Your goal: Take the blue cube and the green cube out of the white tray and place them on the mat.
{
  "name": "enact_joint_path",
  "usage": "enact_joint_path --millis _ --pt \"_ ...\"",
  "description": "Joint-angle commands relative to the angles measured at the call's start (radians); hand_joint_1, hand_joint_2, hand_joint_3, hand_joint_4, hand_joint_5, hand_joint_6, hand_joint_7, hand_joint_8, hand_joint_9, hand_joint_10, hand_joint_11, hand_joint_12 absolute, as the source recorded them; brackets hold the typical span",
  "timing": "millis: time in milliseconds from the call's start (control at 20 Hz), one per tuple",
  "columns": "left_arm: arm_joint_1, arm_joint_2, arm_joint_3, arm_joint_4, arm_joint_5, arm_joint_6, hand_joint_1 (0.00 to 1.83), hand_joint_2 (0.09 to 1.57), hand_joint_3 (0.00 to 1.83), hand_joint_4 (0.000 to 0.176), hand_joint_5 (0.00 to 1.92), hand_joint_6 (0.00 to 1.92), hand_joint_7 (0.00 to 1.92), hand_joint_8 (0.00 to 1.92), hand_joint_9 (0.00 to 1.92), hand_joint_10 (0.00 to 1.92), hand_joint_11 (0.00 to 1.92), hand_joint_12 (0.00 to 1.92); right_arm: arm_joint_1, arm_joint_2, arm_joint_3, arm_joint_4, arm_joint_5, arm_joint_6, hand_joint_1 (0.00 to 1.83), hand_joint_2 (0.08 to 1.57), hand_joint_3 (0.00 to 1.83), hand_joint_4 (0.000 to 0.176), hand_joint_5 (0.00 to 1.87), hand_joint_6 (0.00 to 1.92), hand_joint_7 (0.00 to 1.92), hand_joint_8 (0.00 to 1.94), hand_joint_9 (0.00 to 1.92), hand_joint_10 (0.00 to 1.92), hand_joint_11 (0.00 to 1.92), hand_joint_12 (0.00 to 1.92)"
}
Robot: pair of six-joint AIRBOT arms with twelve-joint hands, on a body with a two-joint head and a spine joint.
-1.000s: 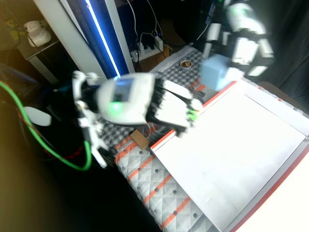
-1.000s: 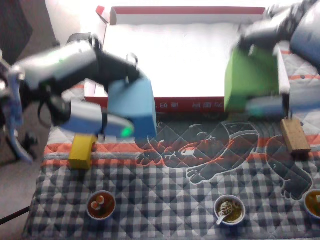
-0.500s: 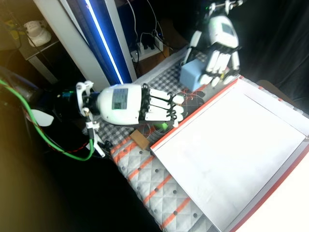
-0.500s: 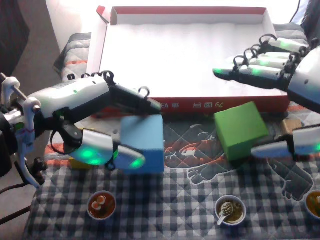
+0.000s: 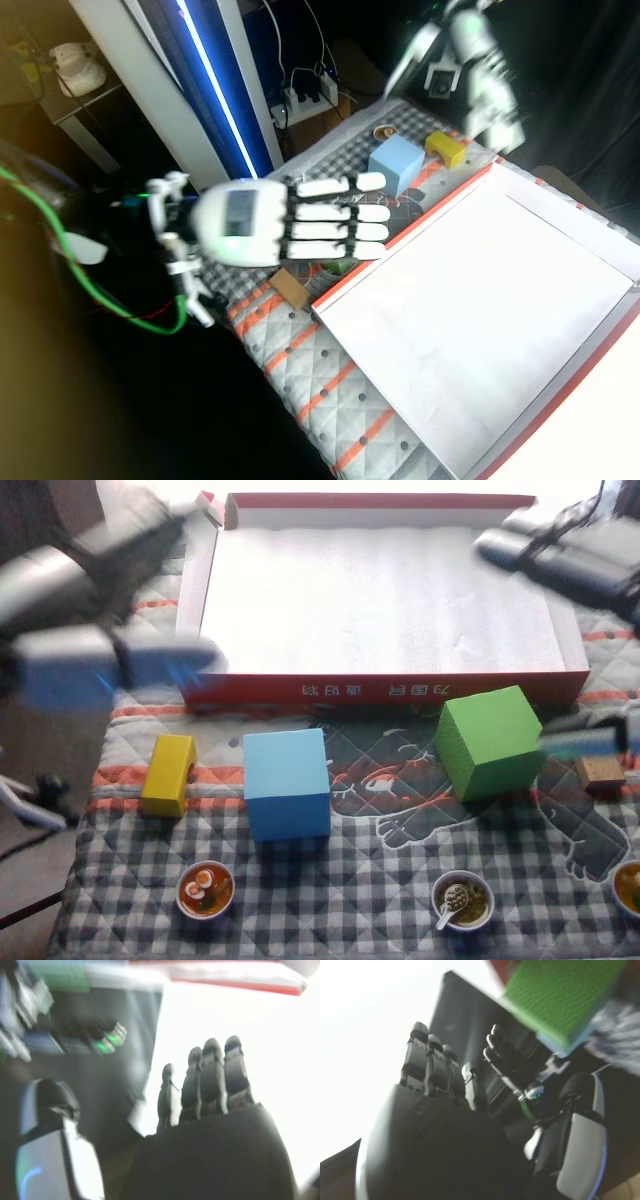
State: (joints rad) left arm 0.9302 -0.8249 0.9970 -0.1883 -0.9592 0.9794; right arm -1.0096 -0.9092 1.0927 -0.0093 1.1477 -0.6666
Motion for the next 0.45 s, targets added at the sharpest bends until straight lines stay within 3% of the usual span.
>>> enact_joint_path --millis 0,100,150,200,250,300,350,400 --pt "0.024 -0.014 0.016 0.003 -0.259 -0.119 0.73 0.84 0.00 0.127 0.02 0.00 0.00 0.00 0.00 0.00 0.00 0.00 -0.015 0.001 -0.011 0.046 0.214 0.005 0.74 0.92 0.00 0.157 0.00 0.00 0.00 0.00 0.00 0.00 0.00 0.00" --pt "0.111 -0.045 0.050 -0.023 -0.399 -0.325 0.73 0.85 0.01 0.168 0.00 0.00 0.00 0.00 0.00 0.00 0.00 0.00 -0.073 0.004 -0.031 0.112 0.335 0.005 0.80 0.96 0.00 0.121 0.00 0.00 0.09 0.00 0.17 0.01 0.07 0.04" --pt "0.138 -0.051 0.050 -0.037 -0.451 -0.361 0.67 0.87 0.01 0.174 0.00 0.00 0.00 0.00 0.00 0.00 0.00 0.00 -0.084 0.006 -0.037 0.128 0.373 0.005 0.79 0.97 0.00 0.093 0.05 0.00 0.19 0.01 0.23 0.01 0.13 0.06" --pt "0.156 -0.051 0.045 -0.052 -0.501 -0.372 0.64 0.87 0.01 0.176 0.00 0.00 0.00 0.00 0.00 0.00 0.01 0.00 -0.088 0.010 -0.041 0.137 0.403 0.005 0.77 0.99 0.00 0.082 0.08 0.01 0.24 0.02 0.26 0.01 0.16 0.07" --pt "0.170 -0.049 0.036 -0.067 -0.560 -0.372 0.64 0.92 0.01 0.122 0.00 0.00 0.00 0.00 0.00 0.00 0.00 0.00 -0.090 0.015 -0.045 0.143 0.447 0.005 0.71 0.99 0.00 0.078 0.12 0.01 0.30 0.01 0.29 0.01 0.21 0.10" --pt "0.176 -0.045 0.028 -0.073 -0.625 -0.373 0.64 0.97 0.02 0.097 0.00 0.00 0.00 0.00 0.00 0.00 0.00 0.00 -0.092 0.022 -0.049 0.147 0.491 0.002 0.69 0.99 0.00 0.042 0.18 0.01 0.37 0.01 0.37 0.01 0.30 0.15" --pt "0.177 -0.040 0.020 -0.074 -0.693 -0.376 0.49 1.01 0.01 0.120 0.00 0.00 0.00 0.00 0.00 0.00 0.00 0.00 -0.093 0.034 -0.060 0.150 0.553 -0.018 0.58 1.09 0.01 0.020 0.18 0.00 0.39 0.00 0.46 0.02 0.37 0.19" --pt "0.177 -0.036 0.016 -0.073 -0.743 -0.381 0.53 1.04 0.01 0.078 0.03 0.01 0.01 0.00 0.00 0.00 0.02 0.01 -0.093 0.045 -0.075 0.151 0.601 -0.048 0.55 1.15 0.02 0.025 0.15 0.00 0.37 0.00 0.45 0.01 0.36 0.20"
